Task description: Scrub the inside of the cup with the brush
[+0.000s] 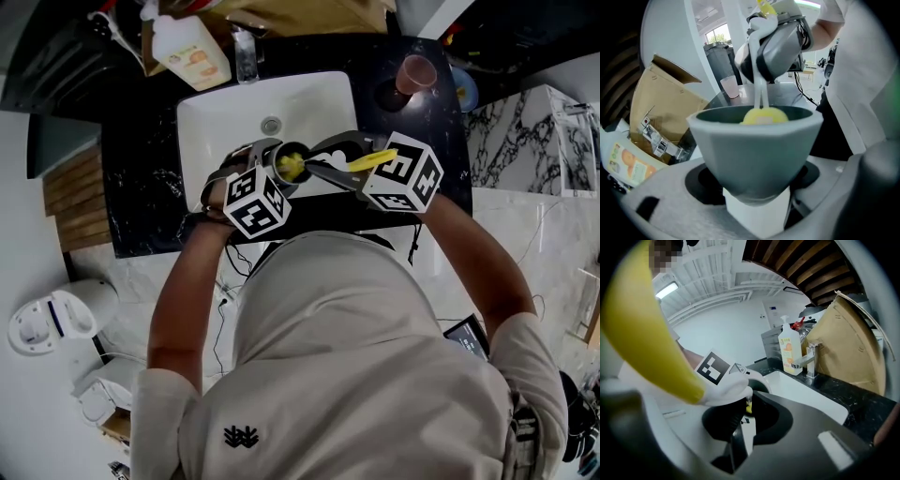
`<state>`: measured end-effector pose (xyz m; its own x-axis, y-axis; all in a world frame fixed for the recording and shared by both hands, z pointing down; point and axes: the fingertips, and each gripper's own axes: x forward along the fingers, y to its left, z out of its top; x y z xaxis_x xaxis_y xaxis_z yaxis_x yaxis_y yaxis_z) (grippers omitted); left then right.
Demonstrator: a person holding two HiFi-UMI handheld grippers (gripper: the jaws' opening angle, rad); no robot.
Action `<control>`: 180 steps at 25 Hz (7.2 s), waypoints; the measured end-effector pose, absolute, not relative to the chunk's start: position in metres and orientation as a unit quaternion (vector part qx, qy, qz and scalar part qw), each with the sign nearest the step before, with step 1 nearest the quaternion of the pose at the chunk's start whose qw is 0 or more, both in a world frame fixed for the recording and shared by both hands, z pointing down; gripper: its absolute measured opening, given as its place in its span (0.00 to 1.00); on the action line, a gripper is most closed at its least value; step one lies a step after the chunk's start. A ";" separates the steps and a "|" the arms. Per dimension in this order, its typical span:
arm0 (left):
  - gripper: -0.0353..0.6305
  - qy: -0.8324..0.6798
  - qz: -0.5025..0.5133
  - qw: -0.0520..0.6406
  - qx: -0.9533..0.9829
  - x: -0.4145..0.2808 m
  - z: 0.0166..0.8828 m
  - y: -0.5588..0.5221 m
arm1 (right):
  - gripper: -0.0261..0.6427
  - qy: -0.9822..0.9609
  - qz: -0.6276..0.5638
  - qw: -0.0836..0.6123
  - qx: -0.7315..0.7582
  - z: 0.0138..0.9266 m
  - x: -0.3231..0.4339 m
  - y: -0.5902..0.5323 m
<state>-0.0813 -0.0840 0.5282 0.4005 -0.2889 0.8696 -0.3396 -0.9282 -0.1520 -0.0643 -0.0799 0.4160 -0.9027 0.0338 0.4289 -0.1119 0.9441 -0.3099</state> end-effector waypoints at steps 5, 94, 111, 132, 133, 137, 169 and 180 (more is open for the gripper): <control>0.60 -0.199 0.514 0.016 0.834 -0.087 0.529 -0.087 | 0.11 -0.966 0.163 0.197 0.027 0.397 -0.047 -0.079; 0.60 -0.150 0.526 0.045 0.836 -0.071 0.538 -0.072 | 0.11 -0.950 0.165 0.264 -0.007 0.431 -0.081 -0.085; 0.60 -0.169 0.529 0.049 0.830 -0.098 0.542 -0.077 | 0.11 -0.960 0.204 0.189 0.038 0.383 -0.028 -0.090; 0.60 -0.351 0.221 0.235 0.879 -0.124 0.462 -0.099 | 0.11 -0.941 0.217 0.156 0.207 0.406 0.054 -0.113; 0.60 -0.355 0.207 0.239 0.880 -0.124 0.456 -0.099 | 0.11 -0.941 0.215 0.154 0.210 0.407 0.055 -0.113; 0.60 -0.359 0.199 0.227 0.883 -0.121 0.444 -0.094 | 0.11 -0.941 0.215 0.150 0.214 0.408 0.054 -0.110; 0.60 -0.349 0.224 0.208 0.886 -0.135 0.450 -0.077 | 0.11 -0.945 0.200 0.159 0.206 0.404 0.025 -0.093; 0.60 -0.354 0.223 0.206 0.885 -0.130 0.451 -0.083 | 0.11 -0.945 0.198 0.167 0.199 0.408 0.029 -0.093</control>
<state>-0.1302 -0.0829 0.4511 0.6503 -0.5335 0.5408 -0.7177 -0.6649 0.2072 0.0288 -0.0925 0.4083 -0.8649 -0.3107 0.3943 -0.4427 0.8424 -0.3073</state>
